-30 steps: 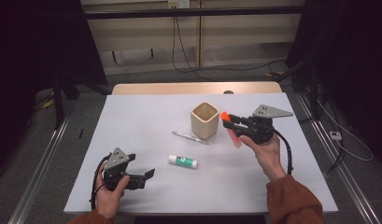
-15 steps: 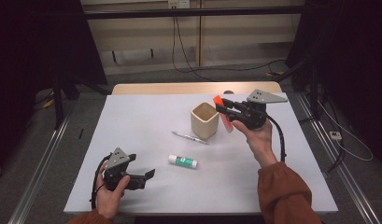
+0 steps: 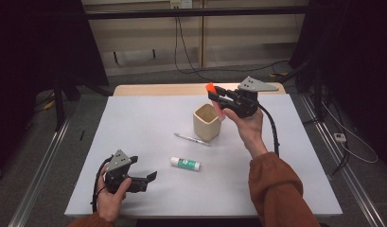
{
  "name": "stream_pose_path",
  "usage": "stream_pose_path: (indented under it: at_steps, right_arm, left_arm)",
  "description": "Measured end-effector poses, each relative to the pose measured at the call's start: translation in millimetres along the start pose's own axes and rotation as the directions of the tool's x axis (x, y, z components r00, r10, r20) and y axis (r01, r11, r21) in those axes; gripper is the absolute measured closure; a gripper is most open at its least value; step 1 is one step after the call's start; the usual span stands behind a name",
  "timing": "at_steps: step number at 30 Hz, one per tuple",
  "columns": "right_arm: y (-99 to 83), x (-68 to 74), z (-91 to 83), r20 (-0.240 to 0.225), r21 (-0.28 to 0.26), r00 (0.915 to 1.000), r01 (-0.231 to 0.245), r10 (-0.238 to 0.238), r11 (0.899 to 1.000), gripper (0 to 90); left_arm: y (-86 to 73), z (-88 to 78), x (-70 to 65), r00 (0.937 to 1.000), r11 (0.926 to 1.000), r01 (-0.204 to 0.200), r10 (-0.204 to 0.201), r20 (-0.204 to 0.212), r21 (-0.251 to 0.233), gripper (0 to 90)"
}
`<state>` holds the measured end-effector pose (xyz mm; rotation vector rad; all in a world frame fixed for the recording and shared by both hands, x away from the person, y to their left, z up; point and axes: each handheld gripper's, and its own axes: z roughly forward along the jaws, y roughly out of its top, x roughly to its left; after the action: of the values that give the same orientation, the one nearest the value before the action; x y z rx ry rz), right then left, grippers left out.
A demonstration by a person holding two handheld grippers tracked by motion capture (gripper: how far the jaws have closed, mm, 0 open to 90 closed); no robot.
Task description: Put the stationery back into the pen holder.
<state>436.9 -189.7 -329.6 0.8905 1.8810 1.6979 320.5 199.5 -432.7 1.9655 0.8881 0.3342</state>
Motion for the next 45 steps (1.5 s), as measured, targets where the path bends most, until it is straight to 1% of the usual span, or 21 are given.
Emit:
stream_pose_path:
  at_steps: [5,6,9,12,13,18,20,22,24,25,30,37,45]
  right_arm:
    - [3.9,-3.4,14.6,0.03,-0.003,0.9995,-0.002,0.002,1.0,67.9]
    - [3.7,-3.9,17.5,0.032,-0.002,0.9995,-0.01,0.01,1.0,67.9]
    - [0.9,-4.9,27.0,0.03,-0.003,0.9995,-0.008,0.008,1.0,67.9]
    - [-4.1,-7.6,35.6,0.043,0.014,0.9989,-0.017,0.016,1.0,67.8]
    - [-6.0,-9.0,37.8,0.048,0.012,0.9985,-0.028,0.028,1.0,67.8]
    - [-15.0,-12.9,43.3,0.058,0.031,0.9973,-0.046,0.045,0.998,67.8]
    - [-15.6,-12.7,45.1,0.053,0.025,0.9976,-0.047,0.046,0.999,67.8]
    - [-17.4,-12.2,46.8,0.049,0.034,0.9981,-0.04,0.038,0.999,67.8]
    - [-19.1,-12.5,47.4,0.05,0.042,0.998,-0.042,0.04,0.998,67.8]
    - [-22.6,-13.6,48.0,0.047,0.054,0.9983,-0.039,0.036,0.998,67.8]
    - [-30.5,-15.1,45.6,0.051,0.064,0.9974,-0.054,0.051,0.996,67.8]
    - [-41.4,-16.0,37.1,0.059,0.086,0.9967,-0.059,0.055,0.995,67.8]
    - [-55.8,-17.0,35.6,0.057,0.139,0.9971,-0.058,0.05,0.989,67.8]
  left_arm:
    - [0.0,-0.5,-0.2,1.0,1.0,-0.003,0.003,-0.001,0.003,6.0]
    - [-0.1,-0.5,-0.2,1.0,1.0,-0.004,0.004,0.0,0.004,6.0]
    - [-0.2,-0.4,0.1,1.0,1.0,-0.004,0.004,-0.001,0.005,6.0]
    - [-0.4,-0.3,0.6,1.0,1.0,-0.001,0.001,-0.001,0.005,6.0]
    - [-0.3,-0.5,0.5,1.0,1.0,-0.001,0.001,0.0,0.004,6.0]
    - [-0.3,-0.6,0.1,1.0,1.0,-0.003,0.003,0.002,0.003,6.0]
    - [-0.3,-0.5,0.3,1.0,1.0,-0.004,0.004,0.004,0.005,6.0]
    - [-0.2,-1.1,0.1,1.0,1.0,-0.005,0.005,0.004,-0.001,6.0]
    - [-0.3,-1.1,0.0,1.0,1.0,-0.003,0.003,0.004,-0.002,6.0]
    - [-0.4,-0.8,0.3,1.0,1.0,-0.002,0.002,0.006,-0.001,5.9]
    - [-0.4,-0.6,0.3,1.0,1.0,0.0,0.0,0.005,0.001,6.0]
    - [-0.4,0.2,0.1,1.0,1.0,-0.003,0.003,0.004,0.004,6.0]
    - [-0.4,0.9,0.1,1.0,0.9999,-0.004,0.004,0.006,0.01,6.0]
